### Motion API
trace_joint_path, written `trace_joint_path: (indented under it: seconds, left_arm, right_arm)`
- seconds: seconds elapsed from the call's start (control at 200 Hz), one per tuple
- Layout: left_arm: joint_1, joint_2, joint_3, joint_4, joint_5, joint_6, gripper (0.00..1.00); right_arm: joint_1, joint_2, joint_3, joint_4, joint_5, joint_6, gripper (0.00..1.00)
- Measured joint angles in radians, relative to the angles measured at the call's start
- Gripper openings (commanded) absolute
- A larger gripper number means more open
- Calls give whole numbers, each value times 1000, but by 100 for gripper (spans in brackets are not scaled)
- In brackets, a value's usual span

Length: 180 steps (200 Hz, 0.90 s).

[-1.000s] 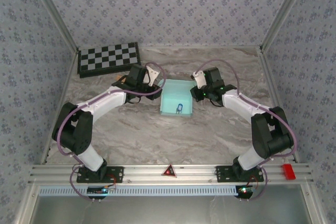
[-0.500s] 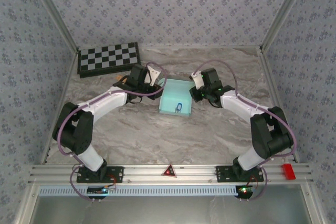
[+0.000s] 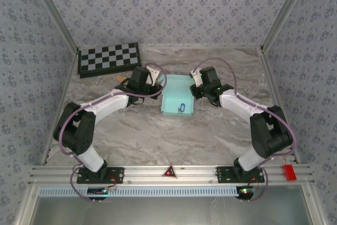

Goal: Fold the paper box

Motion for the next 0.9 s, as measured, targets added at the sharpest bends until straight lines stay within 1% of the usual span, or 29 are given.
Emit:
trace_joint_path:
  seconds: [0.09,0.29,0.535,0.655,0.8,0.9]
  left_arm:
    - [-4,0,-13,15,-12,-7,10]
    - [-6,-6,-16,16,-22,-5,20]
    - [-6,-27,-18,11,-31,29,40]
    - [-6,-30,-18,5,-37,51,46]
    - [-6,-30,-18,-15,-32,100,47]
    - [-6,-30,-9,-42,-18,137,47]
  right_arm:
    - [5,0,5,1,12,5,25]
    - [6,0,19,-31,16,0,32]
    - [-18,-2,21,-92,-32,-40,40]
    - [-40,-13,21,-121,-64,-61,41]
    - [-63,-34,21,-146,-91,-77,41]
    - [-71,-38,21,-151,-103,-81,38]
